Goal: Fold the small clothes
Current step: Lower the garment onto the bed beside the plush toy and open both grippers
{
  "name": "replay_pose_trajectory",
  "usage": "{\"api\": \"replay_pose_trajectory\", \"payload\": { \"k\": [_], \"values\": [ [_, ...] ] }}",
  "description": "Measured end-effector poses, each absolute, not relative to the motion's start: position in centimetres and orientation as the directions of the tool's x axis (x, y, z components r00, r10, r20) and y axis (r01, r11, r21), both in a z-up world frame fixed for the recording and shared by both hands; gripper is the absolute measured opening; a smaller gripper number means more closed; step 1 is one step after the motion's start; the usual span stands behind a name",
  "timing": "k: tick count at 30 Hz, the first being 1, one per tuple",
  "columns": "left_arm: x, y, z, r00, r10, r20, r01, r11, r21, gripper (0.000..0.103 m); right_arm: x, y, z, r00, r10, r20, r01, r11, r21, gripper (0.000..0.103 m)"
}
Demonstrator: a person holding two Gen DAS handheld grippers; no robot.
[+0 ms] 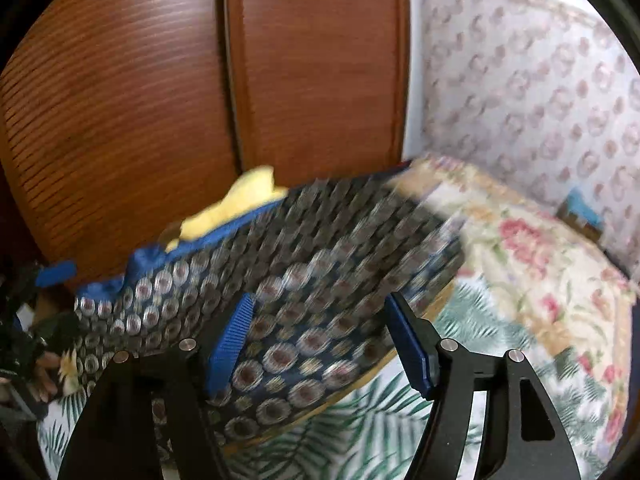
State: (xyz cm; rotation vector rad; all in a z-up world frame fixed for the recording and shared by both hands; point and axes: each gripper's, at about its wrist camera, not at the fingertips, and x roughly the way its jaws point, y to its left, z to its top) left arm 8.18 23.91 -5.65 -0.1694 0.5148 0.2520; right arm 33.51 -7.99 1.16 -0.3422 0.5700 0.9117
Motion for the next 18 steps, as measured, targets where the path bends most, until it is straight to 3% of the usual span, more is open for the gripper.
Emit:
{"api": "replay_pose_trajectory", "payload": {
  "k": [2,6,18],
  "values": [
    [7.9,23.6,-5.4,0.842,0.194,-0.503,-0.275,0.957,-0.091,0.088,33.8,-7.1,-0.6,0.464,0.607,-0.645,-0.817,0.574,-0.047,0.07],
    [7.1,22.8,-4.5,0.852,0.196,-0.486,-0.263,0.962,-0.073,0.088,33.5,-6.9,-1.6,0.478,0.582,-0.658,-0.797,0.602,-0.046,0.07],
    [6.1,17.6,-2.9,0.874,0.124,-0.471,-0.165,0.985,-0.048,0.088,23.0,-15.2,3.0,0.617,0.588,-0.523,-0.71,0.703,-0.047,0.071]
  ]
}}
